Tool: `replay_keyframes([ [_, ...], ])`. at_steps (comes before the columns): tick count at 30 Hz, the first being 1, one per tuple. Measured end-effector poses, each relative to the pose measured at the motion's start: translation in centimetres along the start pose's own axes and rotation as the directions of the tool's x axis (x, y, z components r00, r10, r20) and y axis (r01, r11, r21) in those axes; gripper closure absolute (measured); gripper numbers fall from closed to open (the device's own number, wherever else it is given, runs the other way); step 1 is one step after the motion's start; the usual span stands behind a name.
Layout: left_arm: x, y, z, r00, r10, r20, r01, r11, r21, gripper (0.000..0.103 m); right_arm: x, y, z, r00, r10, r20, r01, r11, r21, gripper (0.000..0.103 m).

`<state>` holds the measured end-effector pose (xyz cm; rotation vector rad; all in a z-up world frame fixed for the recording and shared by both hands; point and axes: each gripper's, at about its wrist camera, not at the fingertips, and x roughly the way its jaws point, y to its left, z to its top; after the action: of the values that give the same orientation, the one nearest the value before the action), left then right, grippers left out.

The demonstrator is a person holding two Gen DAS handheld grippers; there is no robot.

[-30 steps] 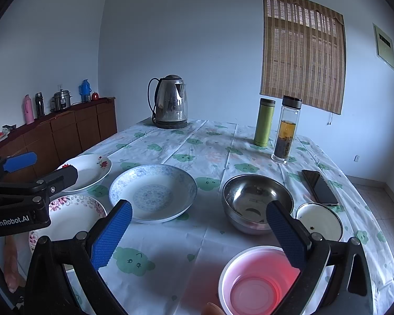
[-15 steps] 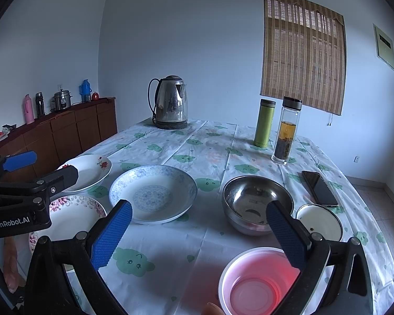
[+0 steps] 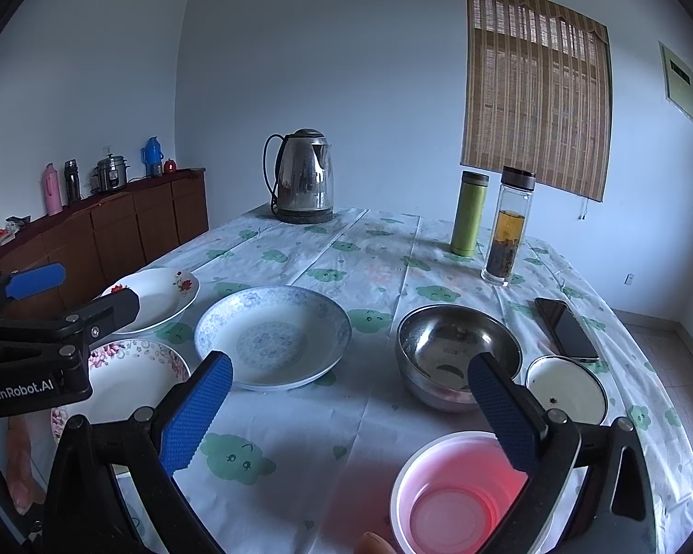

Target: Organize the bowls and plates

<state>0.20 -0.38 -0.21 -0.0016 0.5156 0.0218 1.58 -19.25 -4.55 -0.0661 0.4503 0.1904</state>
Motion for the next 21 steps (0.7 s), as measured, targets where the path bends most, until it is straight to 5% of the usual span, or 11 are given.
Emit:
replay_keyframes([
  [12,0.5,1.1,-1.0,1.000,0.019,-0.010,-0.019,1.000,0.000,0.000,0.1,0.4,-0.1,0.999,0.041,-0.012,-0.041,0.999,0.008,0.001],
  [21,1.9,7.1,-4.0,0.988,0.126,-0.094,-0.132,0.990,-0.060,0.000,1.0,2.6,-0.6,0.992,0.121,-0.027,-0.121,0.992,-0.026,0.001],
])
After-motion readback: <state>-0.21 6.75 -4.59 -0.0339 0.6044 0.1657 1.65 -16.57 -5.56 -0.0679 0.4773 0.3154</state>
